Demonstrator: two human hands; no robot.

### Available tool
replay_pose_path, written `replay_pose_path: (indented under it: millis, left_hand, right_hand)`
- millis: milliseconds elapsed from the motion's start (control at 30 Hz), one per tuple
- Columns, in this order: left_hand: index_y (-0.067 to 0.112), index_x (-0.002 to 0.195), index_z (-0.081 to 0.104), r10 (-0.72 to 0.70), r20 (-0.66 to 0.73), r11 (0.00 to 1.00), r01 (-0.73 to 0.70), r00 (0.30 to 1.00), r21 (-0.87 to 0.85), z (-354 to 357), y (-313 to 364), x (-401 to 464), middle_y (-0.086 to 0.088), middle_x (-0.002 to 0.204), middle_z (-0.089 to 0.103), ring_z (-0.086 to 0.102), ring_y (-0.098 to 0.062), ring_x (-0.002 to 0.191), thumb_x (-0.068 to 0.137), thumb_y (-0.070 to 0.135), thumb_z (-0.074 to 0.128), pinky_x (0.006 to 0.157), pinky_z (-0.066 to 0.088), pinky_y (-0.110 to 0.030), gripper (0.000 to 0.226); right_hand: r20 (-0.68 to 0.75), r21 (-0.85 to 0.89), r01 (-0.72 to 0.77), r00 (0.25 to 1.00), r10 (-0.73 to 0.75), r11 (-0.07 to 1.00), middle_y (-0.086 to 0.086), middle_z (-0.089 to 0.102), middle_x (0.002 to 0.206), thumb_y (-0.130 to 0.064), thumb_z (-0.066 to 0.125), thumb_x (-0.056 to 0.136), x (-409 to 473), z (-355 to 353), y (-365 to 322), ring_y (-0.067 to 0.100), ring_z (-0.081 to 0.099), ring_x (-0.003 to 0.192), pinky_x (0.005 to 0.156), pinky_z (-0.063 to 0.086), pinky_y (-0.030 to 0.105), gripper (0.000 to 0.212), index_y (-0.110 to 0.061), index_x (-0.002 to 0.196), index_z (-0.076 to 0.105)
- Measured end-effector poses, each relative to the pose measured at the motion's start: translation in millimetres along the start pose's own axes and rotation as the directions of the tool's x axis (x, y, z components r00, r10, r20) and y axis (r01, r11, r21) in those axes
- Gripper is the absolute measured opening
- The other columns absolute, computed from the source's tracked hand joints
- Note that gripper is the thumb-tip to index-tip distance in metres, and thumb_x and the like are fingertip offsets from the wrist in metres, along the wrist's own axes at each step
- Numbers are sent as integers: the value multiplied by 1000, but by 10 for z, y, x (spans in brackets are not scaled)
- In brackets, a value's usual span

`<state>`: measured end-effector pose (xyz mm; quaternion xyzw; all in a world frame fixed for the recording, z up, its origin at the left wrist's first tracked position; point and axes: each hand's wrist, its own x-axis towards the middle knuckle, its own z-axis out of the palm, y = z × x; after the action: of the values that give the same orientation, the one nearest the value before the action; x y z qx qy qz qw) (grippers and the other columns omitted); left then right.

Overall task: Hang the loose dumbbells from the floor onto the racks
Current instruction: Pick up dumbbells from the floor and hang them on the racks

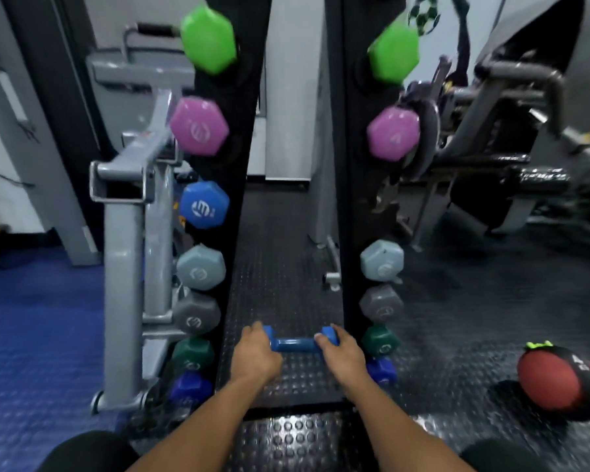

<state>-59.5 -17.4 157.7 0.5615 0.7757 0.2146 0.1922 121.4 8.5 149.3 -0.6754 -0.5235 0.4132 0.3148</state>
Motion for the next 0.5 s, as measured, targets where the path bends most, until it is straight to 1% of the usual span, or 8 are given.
replay_pose_path:
  millis: [33,133,200,267,367,433,500]
  left_hand:
    - [14,125,52,20,-15,1000,-20,1000,-12,-68,42,-27,-9,124,55,65,-30,109,85,16,65,93,51,-36,42]
    - [17,119,54,71,-67,997,-73,995,-22,-270,150,-106,-6,118,58,66,-27,101,83,17,65,90,56,-39,38]
    - [18,120,54,98,-82,995,-100,992,-24,-415,235,-143,-4,119,60,67,-25,102,82,20,68,89,56,-36,41]
    - [18,119,53,133,-81,991,-135,988,-24,-579,353,-149,-5,120,61,66,-26,107,83,23,67,90,54,-36,40]
    - [17,129,52,160,-74,986,-163,984,-33,-819,529,-131,-4,127,63,64,-25,117,83,26,70,94,51,-33,50]
    - [20,125,54,170,-86,983,-175,982,-59,-981,648,-132,-2,123,66,66,-23,114,79,27,75,93,51,-31,51]
    - [25,115,57,169,-89,978,-178,982,-107,-1115,752,-141,2,112,69,68,-20,103,74,27,77,87,53,-28,46]
  right_hand:
    - [0,20,6,1000,-6,1000,3,66,132,-47,68,92,-47,-53,-63,23,63,117,105,49,35,61,-23,147,54]
    - [-12,96,29,1000,-28,995,-2,65,116,-42,70,94,-206,-197,-220,19,62,106,96,50,32,54,-23,142,58]
    - [-20,144,17,1000,-14,989,-4,67,116,-45,72,91,-288,-293,-305,18,65,106,97,52,33,53,-25,139,60]
    - [-21,180,9,1000,-6,984,-3,68,119,-49,74,89,-331,-426,-415,18,66,107,100,53,36,49,-29,132,62]
    - [-30,230,26,999,-20,973,-2,70,123,-53,78,84,-354,-615,-571,19,66,109,99,52,34,47,-30,124,66]
    - [-49,273,55,998,-43,960,-2,72,120,-54,81,79,-346,-723,-646,18,67,108,101,52,35,45,-31,116,70]
    - [-31,345,57,998,-49,937,-2,74,114,-53,85,76,-339,-828,-695,19,69,105,100,55,38,44,-30,112,73]
